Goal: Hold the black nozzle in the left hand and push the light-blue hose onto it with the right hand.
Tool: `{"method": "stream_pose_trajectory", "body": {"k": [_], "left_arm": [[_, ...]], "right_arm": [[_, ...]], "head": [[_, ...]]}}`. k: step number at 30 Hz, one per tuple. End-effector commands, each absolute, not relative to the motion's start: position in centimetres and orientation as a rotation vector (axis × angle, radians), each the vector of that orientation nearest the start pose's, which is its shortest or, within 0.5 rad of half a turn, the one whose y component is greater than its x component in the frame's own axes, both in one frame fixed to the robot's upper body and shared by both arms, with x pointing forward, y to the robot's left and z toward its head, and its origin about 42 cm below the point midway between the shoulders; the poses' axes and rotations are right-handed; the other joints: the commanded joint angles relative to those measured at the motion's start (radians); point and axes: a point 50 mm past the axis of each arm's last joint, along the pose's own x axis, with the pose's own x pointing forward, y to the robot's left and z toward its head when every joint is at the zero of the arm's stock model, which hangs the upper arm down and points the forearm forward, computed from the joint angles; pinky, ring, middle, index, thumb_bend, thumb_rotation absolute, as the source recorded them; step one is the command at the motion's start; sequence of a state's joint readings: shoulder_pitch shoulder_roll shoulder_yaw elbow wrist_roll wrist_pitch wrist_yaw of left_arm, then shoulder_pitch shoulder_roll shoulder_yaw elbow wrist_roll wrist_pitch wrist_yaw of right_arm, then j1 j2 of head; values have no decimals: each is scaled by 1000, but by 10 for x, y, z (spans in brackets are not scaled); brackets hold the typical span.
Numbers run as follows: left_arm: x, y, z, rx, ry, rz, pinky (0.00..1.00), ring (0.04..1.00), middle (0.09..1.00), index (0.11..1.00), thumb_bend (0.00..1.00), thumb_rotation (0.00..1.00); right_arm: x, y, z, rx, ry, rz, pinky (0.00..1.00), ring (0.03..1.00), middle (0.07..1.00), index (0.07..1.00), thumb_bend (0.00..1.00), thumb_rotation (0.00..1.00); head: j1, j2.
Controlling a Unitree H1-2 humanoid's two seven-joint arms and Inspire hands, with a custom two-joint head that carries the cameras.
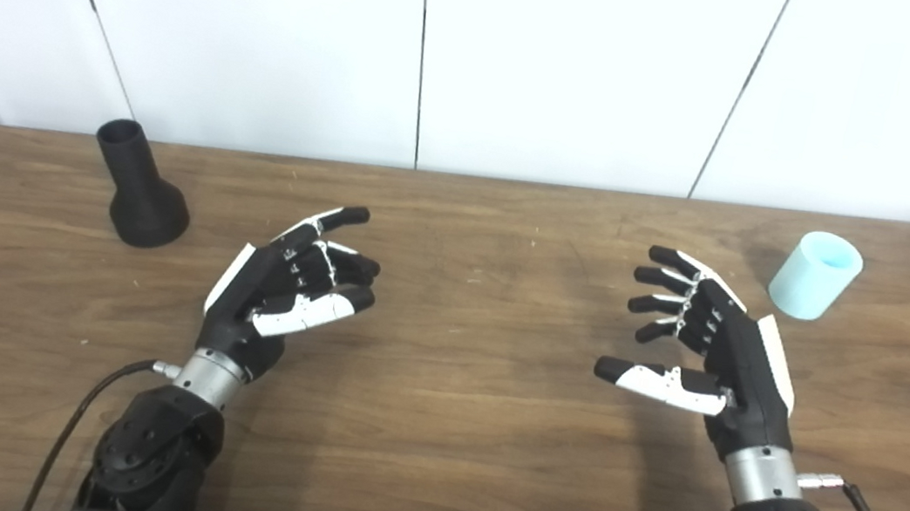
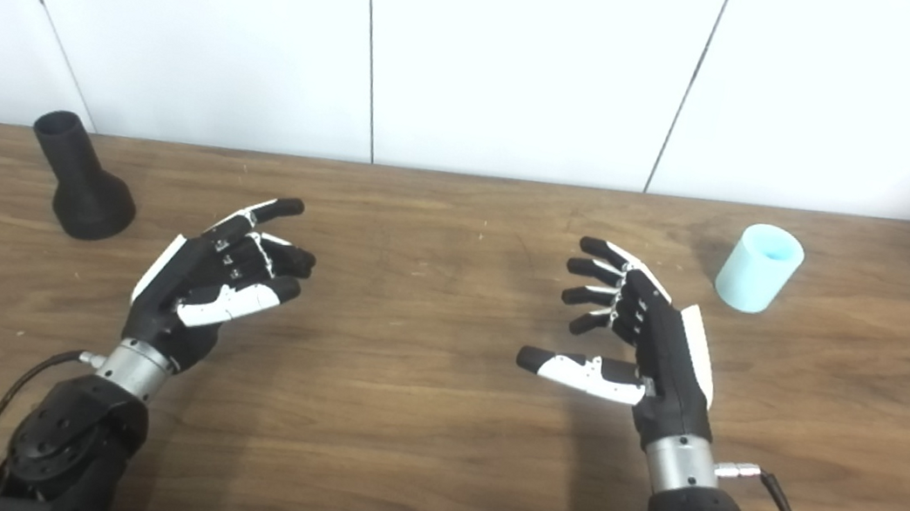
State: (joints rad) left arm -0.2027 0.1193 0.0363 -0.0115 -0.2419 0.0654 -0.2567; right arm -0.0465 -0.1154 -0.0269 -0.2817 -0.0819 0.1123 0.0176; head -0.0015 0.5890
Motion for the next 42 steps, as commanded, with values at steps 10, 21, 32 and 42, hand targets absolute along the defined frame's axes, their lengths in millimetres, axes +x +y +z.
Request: {"method": "stream_pose_trajectory", "body": {"k": [10,21,32,42], "left_arm": [[348,232,181,-140,-252,-325,537,629,726,810,696,42],[350,223,179,-79,-275,-318,596,690,631,500,514,56],[360,199,162,-53,-257,-283,573,687,648,498,513,66],[357,241,194,140,-336,-189,523,676,678,700,691,73]], "right_arm": [[290,-243,201,-210,-302,4,416,600,733,744,782,106],[290,-251,201,-206,-300,1,416,599,736,752,778,99],[298,-277,182,-147,-288,17,463,635,754,780,742,12],[305,-279,177,-156,-318,29,415,634,769,802,696,0]], "head": [[-1,-3],[134,-35],[376,-162],[402,-199]]}}
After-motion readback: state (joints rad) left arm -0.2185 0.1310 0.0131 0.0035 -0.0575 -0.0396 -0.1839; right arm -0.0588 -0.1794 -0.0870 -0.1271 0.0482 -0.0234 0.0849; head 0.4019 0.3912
